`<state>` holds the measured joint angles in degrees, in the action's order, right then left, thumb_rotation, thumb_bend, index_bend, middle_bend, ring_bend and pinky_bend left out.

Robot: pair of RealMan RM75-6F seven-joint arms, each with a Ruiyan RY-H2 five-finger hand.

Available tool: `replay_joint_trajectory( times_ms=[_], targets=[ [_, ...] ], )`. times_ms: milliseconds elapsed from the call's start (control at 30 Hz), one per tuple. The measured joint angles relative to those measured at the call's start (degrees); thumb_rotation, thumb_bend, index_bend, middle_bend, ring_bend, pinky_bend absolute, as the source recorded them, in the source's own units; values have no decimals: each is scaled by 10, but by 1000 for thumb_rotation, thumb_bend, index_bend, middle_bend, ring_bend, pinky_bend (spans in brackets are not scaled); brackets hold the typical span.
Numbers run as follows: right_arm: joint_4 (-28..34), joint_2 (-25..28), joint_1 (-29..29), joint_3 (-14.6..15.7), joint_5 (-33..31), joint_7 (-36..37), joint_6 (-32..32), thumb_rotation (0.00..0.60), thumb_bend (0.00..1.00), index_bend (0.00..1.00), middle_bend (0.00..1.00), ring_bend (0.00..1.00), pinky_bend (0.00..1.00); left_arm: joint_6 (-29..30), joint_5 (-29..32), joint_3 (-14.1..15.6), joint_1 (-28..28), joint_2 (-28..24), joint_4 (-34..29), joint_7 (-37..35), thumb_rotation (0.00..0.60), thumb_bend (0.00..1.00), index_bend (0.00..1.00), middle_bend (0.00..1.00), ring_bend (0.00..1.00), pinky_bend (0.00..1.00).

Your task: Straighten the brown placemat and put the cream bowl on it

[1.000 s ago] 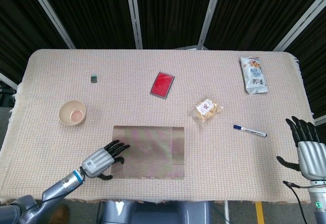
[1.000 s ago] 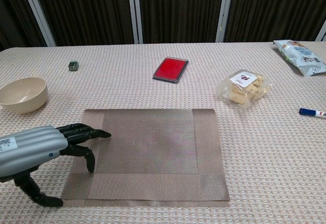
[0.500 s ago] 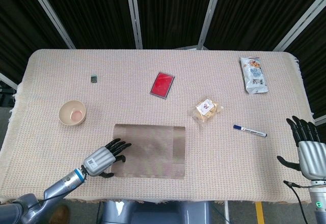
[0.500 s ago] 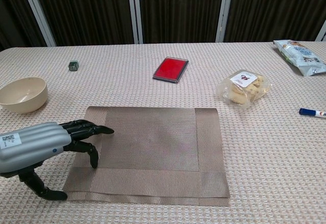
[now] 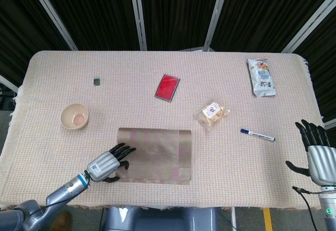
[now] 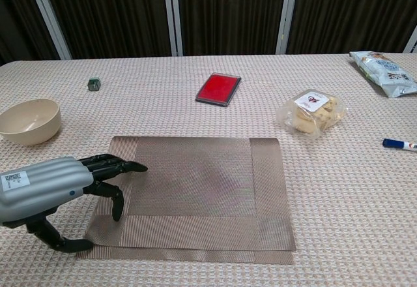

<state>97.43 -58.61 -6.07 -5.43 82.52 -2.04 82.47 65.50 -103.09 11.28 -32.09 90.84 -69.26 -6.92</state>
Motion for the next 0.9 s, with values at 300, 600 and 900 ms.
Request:
replay_joint_trajectory(
  times_ms=[300, 600, 900],
  targets=[
    [0, 1, 0, -1, -1, 2, -1, 600, 0, 21, 0, 0, 0, 0, 4, 1, 1, 5, 7, -5, 600, 348, 441, 0, 0, 0],
    [-1, 1, 0, -1, -2, 1, -1, 600, 0, 22, 0, 0, 0, -2, 11, 1, 4, 9, 13, -15, 600, 457, 455, 0, 0, 0],
    [-3, 2, 0, -1, 1, 9, 0, 600, 0, 21, 0, 0, 0, -1, 17, -1, 8, 21, 24, -24, 600, 457, 597, 0, 0, 0]
  ],
)
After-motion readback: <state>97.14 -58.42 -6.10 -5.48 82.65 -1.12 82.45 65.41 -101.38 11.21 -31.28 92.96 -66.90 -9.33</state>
